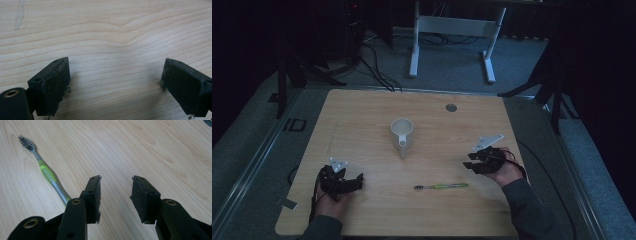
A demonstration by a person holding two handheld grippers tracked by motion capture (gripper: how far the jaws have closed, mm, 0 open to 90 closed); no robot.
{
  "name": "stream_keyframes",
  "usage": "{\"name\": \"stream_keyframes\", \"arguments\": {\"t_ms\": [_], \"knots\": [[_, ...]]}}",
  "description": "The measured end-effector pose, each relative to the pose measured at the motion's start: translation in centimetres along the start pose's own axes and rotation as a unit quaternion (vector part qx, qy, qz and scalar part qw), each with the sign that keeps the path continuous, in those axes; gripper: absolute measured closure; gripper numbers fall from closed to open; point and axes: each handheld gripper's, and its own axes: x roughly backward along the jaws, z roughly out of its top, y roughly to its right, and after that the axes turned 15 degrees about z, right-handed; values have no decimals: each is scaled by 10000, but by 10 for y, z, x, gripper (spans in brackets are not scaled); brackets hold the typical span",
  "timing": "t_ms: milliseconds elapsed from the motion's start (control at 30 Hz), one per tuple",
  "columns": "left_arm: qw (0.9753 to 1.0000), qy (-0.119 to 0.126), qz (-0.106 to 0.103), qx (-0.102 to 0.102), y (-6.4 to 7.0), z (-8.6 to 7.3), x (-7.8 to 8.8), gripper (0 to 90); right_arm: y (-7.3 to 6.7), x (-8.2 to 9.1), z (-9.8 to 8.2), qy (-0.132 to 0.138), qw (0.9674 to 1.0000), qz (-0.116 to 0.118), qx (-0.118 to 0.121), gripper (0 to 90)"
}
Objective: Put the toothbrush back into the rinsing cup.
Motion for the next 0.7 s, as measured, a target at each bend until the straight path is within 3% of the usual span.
{"name": "stream_keyframes", "arguments": {"t_ms": [700], "knots": [[10000, 4, -3, -7, 0, 0, 0, 94, -11, -6, 20, -408, 9979, 239, 435, 584]]}}
